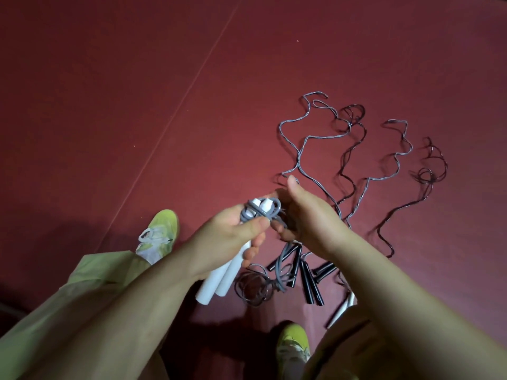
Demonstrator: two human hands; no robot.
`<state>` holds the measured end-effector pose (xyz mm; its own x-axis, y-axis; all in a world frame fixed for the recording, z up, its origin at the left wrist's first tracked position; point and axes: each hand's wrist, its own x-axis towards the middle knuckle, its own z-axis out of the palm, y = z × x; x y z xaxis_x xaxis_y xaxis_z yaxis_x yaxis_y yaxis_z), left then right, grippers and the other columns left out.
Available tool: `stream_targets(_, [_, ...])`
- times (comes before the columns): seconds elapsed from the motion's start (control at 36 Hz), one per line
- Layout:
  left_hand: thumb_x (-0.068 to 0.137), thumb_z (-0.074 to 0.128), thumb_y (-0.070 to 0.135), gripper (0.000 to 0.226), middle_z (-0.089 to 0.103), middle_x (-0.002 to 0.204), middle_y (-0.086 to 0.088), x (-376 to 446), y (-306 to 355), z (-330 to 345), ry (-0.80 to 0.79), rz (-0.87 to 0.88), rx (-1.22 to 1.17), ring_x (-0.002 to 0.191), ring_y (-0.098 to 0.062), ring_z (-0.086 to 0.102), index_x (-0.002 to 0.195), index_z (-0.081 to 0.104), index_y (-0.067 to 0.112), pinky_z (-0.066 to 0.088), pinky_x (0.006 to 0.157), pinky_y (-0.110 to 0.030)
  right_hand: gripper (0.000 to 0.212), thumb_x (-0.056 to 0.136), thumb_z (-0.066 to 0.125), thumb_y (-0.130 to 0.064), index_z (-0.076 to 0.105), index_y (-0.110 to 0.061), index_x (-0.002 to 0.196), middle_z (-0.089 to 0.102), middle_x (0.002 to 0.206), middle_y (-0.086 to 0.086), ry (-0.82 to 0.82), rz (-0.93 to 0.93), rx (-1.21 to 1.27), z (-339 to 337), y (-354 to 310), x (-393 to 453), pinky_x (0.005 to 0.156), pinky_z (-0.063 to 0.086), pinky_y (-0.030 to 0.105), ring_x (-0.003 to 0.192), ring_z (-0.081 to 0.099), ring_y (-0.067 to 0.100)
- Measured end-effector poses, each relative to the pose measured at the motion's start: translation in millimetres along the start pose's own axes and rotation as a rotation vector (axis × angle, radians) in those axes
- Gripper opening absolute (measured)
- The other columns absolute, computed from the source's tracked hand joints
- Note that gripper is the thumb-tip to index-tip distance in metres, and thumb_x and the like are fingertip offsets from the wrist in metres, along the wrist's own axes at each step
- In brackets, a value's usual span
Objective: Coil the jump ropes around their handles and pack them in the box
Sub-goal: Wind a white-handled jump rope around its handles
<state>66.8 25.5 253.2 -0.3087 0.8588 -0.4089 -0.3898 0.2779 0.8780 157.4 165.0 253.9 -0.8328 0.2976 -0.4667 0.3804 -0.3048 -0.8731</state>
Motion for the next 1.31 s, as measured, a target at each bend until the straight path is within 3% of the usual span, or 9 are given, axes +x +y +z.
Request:
stream_targets(0.11, [0.095, 0.053, 0.009, 0.001, 0.052, 0.059, 0.002, 4, -3, -1, 0.062, -0.018, -0.019, 0.047, -0.013, 0.045, 0.095, 0.053, 0.009, 0.041, 0.044, -0.024, 0.027, 0.087, 0.052, -0.042, 0.062, -0.024, 0.069, 0.045, 0.052, -0.011, -0.036, -0.135, -0.279, -2, 5, -1, 0.051, 0.031, 0.021, 0.049, 0.038, 0.006])
stream_targets(0.33, [0.087, 0.061, -0.001, 0.054, 0.055, 0.056, 0.002, 8, -4, -4, 0.139, -0.035, -0.036, 0.046, -0.014, 0.049, 0.130, 0.038, 0.024, 0.044, 0.045, -0.027, 0.026, 0.084, 0.058, -0.043, 0.061, -0.024, 0.067, 0.044, 0.049, -0.012, -0.029, -0.094, -0.318, -3, 8, 0, 0.048, 0.027, 0.021, 0.046, 0.033, 0.010])
stream_targets(0.5, [0.094, 0.053, 0.007, 0.059, 0.055, 0.058, 0.002, 6, -6, 2, 0.137, -0.006, -0.045, 0.047, -0.016, 0.047, 0.144, 0.030, 0.027, 0.044, 0.044, -0.028, 0.031, 0.077, 0.064, -0.039, 0.063, -0.009, 0.073, 0.047, 0.060, 0.010, -0.027, -0.038, -0.276, -6, 6, 0, 0.044, 0.027, 0.021, 0.048, 0.039, 0.012])
stream_targets(0.58, [0.094, 0.054, 0.014, 0.052, 0.055, 0.059, 0.001, 6, -9, 4, 0.148, -0.035, -0.011, 0.047, -0.015, 0.047, 0.142, 0.033, 0.022, 0.043, 0.044, -0.027, 0.024, 0.081, 0.066, -0.029, 0.059, -0.011, 0.067, 0.046, 0.052, -0.003, -0.008, 0.018, -0.291, -6, 6, -1, 0.041, 0.025, 0.019, 0.046, 0.039, 0.010])
stream_targets(0.72, [0.084, 0.067, 0.009, 0.048, 0.056, 0.060, -0.002, 8, -8, 3, 0.060, -0.133, -0.110, 0.046, -0.015, 0.049, 0.126, 0.043, 0.013, 0.041, 0.041, -0.025, 0.018, 0.091, 0.060, -0.013, 0.063, 0.000, 0.080, 0.045, 0.057, 0.006, 0.049, 0.080, -0.262, -7, 9, -2, 0.040, 0.022, 0.020, 0.045, 0.035, 0.010])
stream_targets(0.89, [0.071, 0.060, 0.033, 0.043, 0.057, 0.064, -0.003, 1, -11, 5, -0.090, -0.452, -0.311, 0.048, -0.014, 0.049, 0.107, 0.058, 0.010, 0.047, 0.048, -0.025, 0.021, 0.090, 0.058, -0.008, 0.060, -0.007, 0.069, 0.047, 0.060, 0.004, 0.182, 0.098, -0.101, -19, 6, 1, 0.037, 0.019, 0.019, 0.045, 0.033, 0.010])
stream_targets(1.0, [0.073, 0.059, 0.033, 0.030, 0.044, 0.058, 0.002, 5, -13, 6, -0.081, -0.414, -0.285, 0.044, -0.010, 0.034, 0.091, 0.056, 0.009, 0.032, 0.044, -0.020, 0.026, 0.095, 0.055, -0.014, 0.058, -0.009, 0.069, 0.051, 0.062, 0.003, 0.194, 0.052, -0.134, -17, 8, 0, 0.038, 0.023, 0.019, 0.043, 0.036, 0.009])
stream_targets(1.19, [0.094, 0.051, 0.021, 0.012, 0.040, 0.057, 0.004, 10, -14, -2, 0.057, -0.388, -0.237, 0.042, -0.009, 0.030, 0.084, 0.052, 0.014, 0.026, 0.041, -0.018, 0.039, 0.100, 0.048, -0.031, 0.056, -0.019, 0.064, 0.051, 0.049, -0.009, 0.217, -0.077, -0.651, -2, 8, -1, 0.057, 0.037, 0.030, 0.051, 0.046, 0.014])
stream_targets(1.31, [0.095, 0.050, 0.022, 0.014, 0.041, 0.057, 0.004, 11, -13, -6, 0.067, -0.391, -0.245, 0.041, -0.008, 0.031, 0.083, 0.051, 0.014, 0.026, 0.040, -0.017, 0.028, 0.101, 0.046, -0.024, 0.058, -0.016, 0.078, 0.055, 0.063, -0.009, 0.131, -0.081, -0.839, 3, 2, -5, 0.064, 0.038, 0.030, 0.061, 0.052, 0.011])
